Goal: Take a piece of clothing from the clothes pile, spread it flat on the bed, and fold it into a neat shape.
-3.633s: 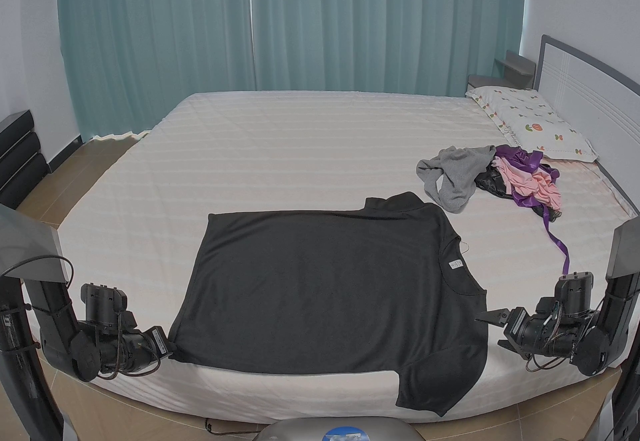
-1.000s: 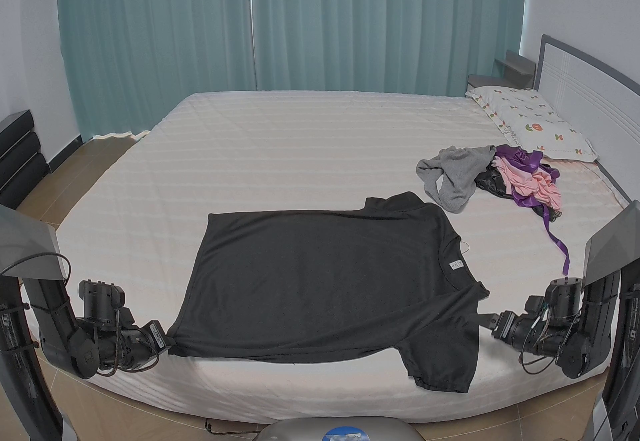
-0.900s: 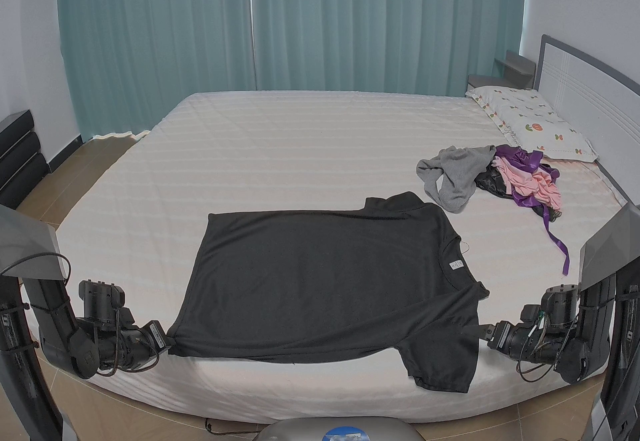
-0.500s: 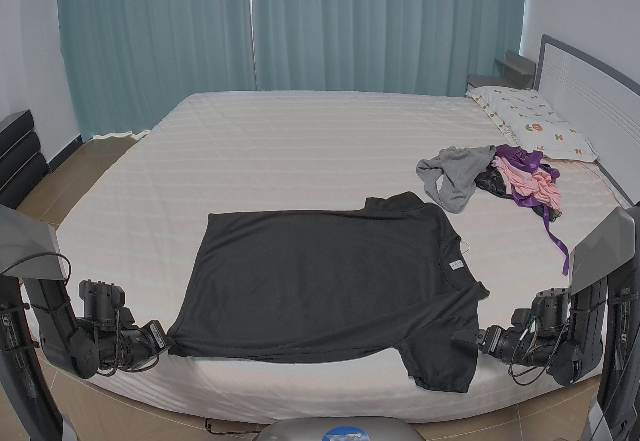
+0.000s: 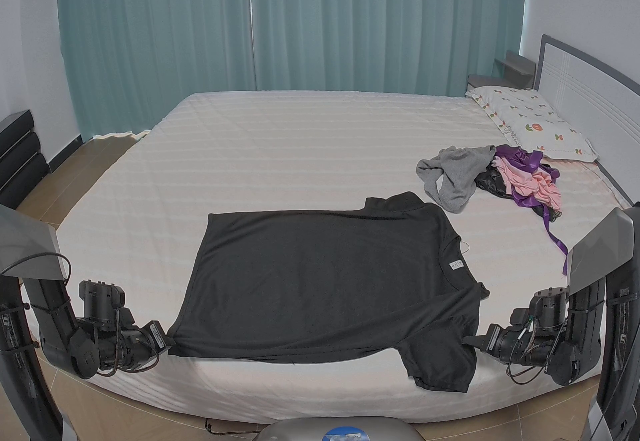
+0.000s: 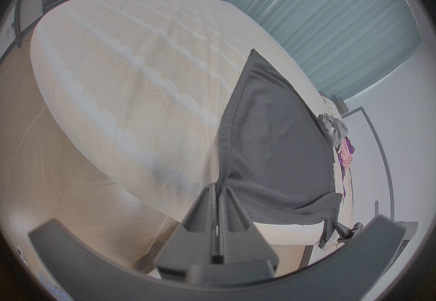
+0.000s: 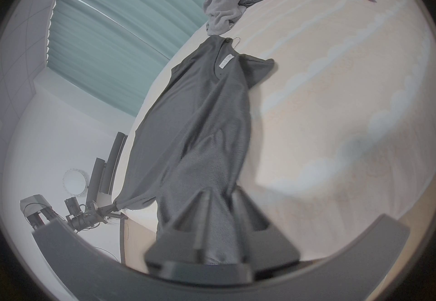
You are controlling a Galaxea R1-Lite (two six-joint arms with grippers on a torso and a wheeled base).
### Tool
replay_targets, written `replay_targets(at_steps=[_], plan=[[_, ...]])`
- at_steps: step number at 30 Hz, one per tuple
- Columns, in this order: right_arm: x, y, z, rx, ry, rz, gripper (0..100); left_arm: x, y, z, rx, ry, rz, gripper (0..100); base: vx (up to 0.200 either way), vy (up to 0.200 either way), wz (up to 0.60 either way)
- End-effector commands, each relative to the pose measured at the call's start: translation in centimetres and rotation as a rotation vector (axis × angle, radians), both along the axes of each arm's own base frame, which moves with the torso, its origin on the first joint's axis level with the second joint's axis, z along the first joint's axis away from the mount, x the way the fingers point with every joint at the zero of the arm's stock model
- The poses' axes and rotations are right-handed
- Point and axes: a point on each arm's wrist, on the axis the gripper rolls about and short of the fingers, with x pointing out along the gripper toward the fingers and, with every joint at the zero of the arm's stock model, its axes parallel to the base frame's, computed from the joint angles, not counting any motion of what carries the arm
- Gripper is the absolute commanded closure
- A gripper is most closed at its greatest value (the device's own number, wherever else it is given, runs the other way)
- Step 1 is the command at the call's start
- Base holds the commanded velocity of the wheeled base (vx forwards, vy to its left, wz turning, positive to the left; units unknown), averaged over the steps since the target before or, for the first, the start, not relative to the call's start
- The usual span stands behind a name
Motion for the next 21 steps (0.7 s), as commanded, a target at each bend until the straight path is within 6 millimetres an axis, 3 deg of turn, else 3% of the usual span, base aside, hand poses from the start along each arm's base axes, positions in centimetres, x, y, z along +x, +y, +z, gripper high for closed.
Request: replay_targets(at_steps=[1, 12, 21], plan=[[-0.6, -1.4, 0.6, -0.007, -0.004, -0.049, 100, 0.0, 0.1, 0.0, 0.002, 0.000, 0.004, 100, 0.000, 0.000, 0.00], [-3.2, -2.4, 2.2, 0.006, 0.027, -0.043, 100, -0.3, 0.2, 0.1, 0.007, 0.000, 0.003, 100, 0.000, 0.000, 0.00], [-3.9, -2.9, 2.3, -0.022, 0.072, -0.044, 100, -1.0, 0.6, 0.1, 0.045, 0.006, -0.026, 100, 0.000, 0.000, 0.00]])
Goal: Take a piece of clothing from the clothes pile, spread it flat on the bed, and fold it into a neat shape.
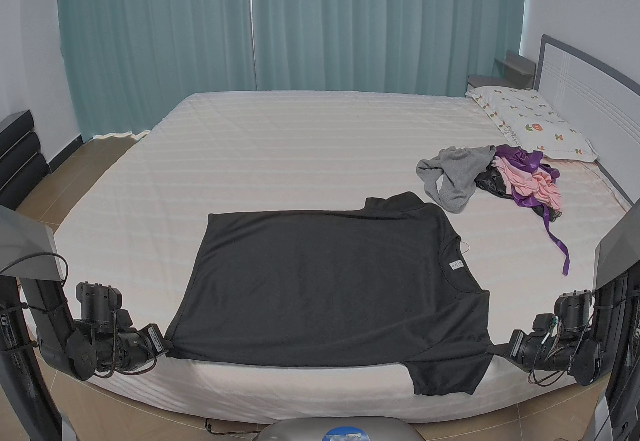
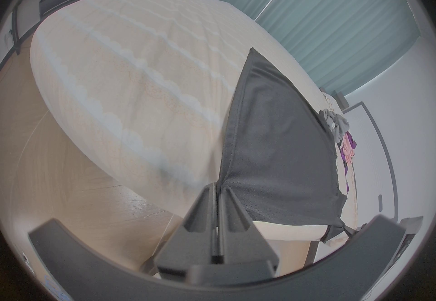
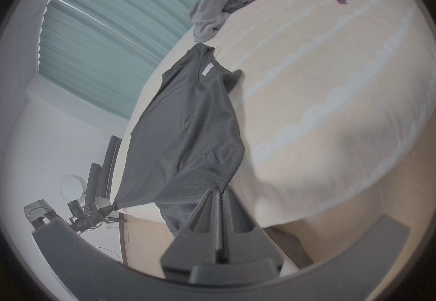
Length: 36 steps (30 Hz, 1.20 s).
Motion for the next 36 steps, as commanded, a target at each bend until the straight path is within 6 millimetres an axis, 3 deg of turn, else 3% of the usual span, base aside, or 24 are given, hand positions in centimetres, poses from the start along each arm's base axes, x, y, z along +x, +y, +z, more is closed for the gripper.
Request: replay_targets(at_steps=[1, 11, 36], plan=[[-0.7, -0.1, 0.6, -0.011, 0.015, 0.004, 100, -0.6, 0.3, 0.1, 0.017, 0.006, -0.007, 100, 0.000, 0.000, 0.00], [-2.6, -0.2, 1.8, -0.101, 0.082, 0.109, 100, -1.2, 0.3, 0.1, 0.038, 0.015, -0.032, 100, 0.000, 0.000, 0.00], [-5.7, -0.2, 3.2, -0.200, 0.199, 0.242, 100, -5.8, 0.0, -0.6, 0.167, 0.122, -0.243, 100, 0.000, 0.000, 0.00]])
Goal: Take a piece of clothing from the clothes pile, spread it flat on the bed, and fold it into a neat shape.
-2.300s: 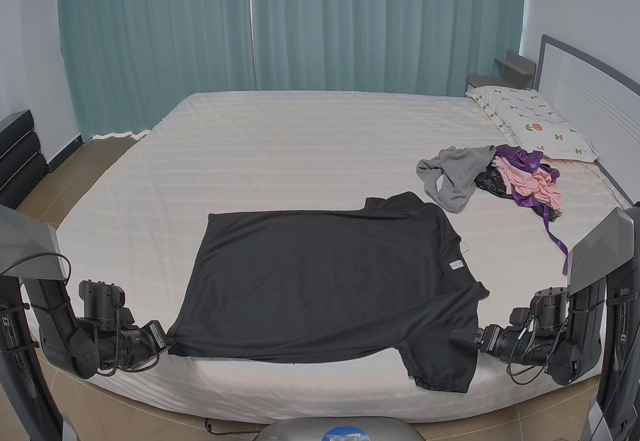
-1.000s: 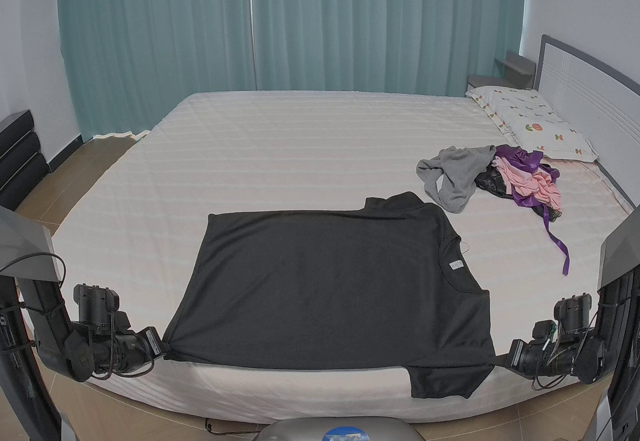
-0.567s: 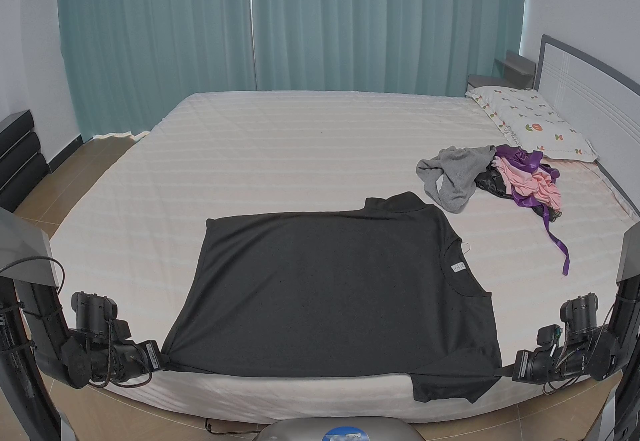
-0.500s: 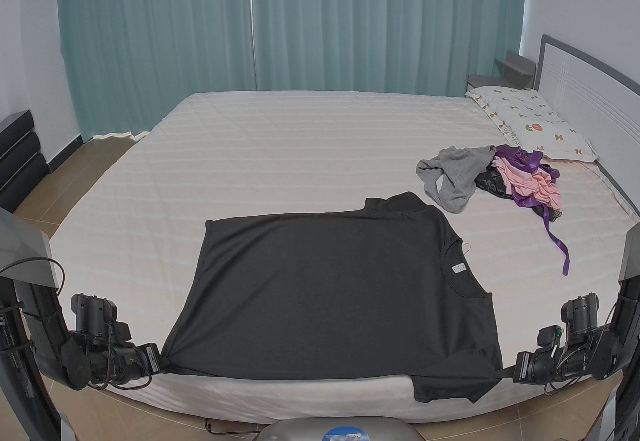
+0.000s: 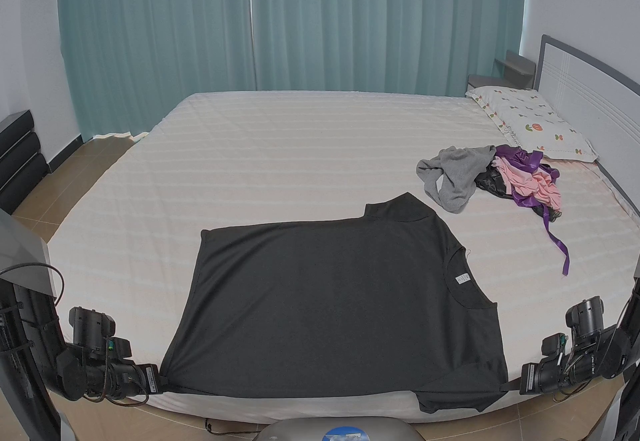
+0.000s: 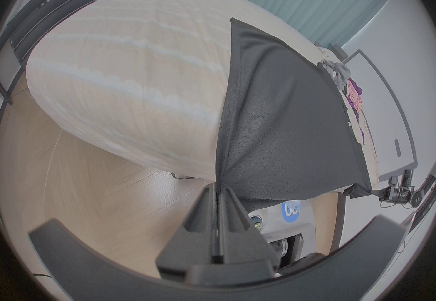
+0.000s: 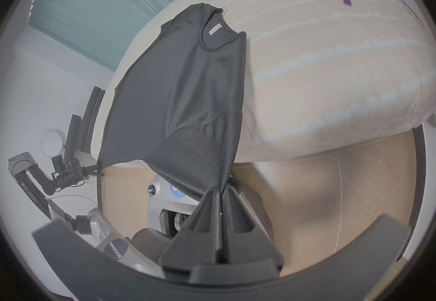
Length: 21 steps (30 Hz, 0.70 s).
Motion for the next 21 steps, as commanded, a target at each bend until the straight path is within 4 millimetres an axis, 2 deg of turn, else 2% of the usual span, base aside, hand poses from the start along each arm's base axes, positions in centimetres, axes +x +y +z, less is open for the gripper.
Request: replay_targets(at_steps=[1, 7, 21], plan=[[-0.8, 0.1, 0.6, -0.004, -0.007, 0.011, 100, -0.7, 0.0, 0.0, 0.004, 0.025, -0.008, 100, 0.000, 0.000, 0.00], [-1.2, 0.0, 0.8, -0.020, 0.001, 0.033, 100, -1.0, 0.0, 0.4, 0.007, 0.030, -0.011, 100, 0.000, 0.000, 0.00], [-2.7, 0.0, 1.5, -0.084, 0.028, 0.104, 100, -2.8, -0.1, 0.9, 0.071, 0.119, -0.138, 100, 0.000, 0.000, 0.00]])
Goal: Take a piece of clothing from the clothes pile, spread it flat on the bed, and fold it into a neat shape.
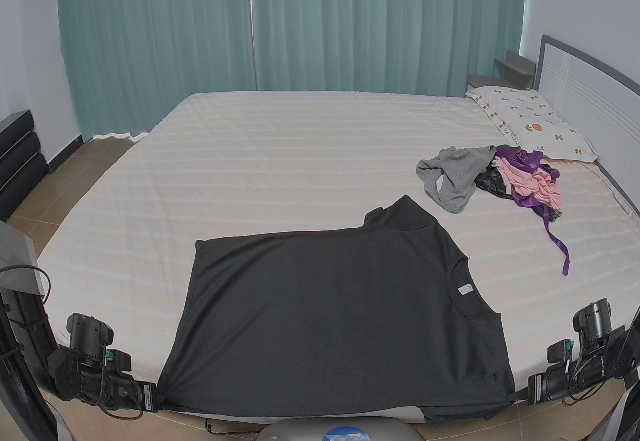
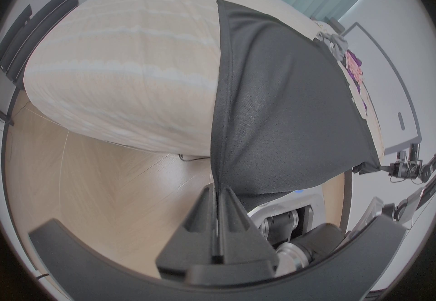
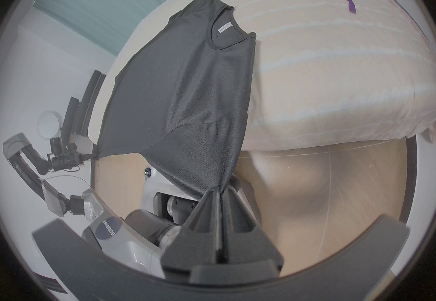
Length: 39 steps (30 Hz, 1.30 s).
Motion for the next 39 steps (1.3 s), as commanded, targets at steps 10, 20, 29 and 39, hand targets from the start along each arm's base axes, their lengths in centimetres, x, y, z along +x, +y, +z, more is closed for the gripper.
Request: replay_targets(at_steps=[10, 20, 29, 39], plan=[[-1.0, -0.1, 0.9, -0.053, -0.035, 0.031, 100, -1.0, -0.1, 0.8, 0.025, 0.015, -0.056, 100, 0.000, 0.000, 0.00], [2.7, -0.3, 3.3, -0.015, -0.213, -0.055, 100, 3.1, 0.4, 3.1, -0.078, -0.193, 0.190, 100, 0.000, 0.000, 0.00], [7.1, -0.4, 4.6, 0.025, -0.283, -0.129, 100, 6.7, -0.3, 4.3, -0.213, -0.247, 0.338, 100, 0.000, 0.000, 0.00], [10.3, -0.4, 4.7, 0.051, -0.296, -0.159, 100, 9.0, -0.8, 5.0, -0.250, -0.290, 0.350, 100, 0.000, 0.000, 0.00]])
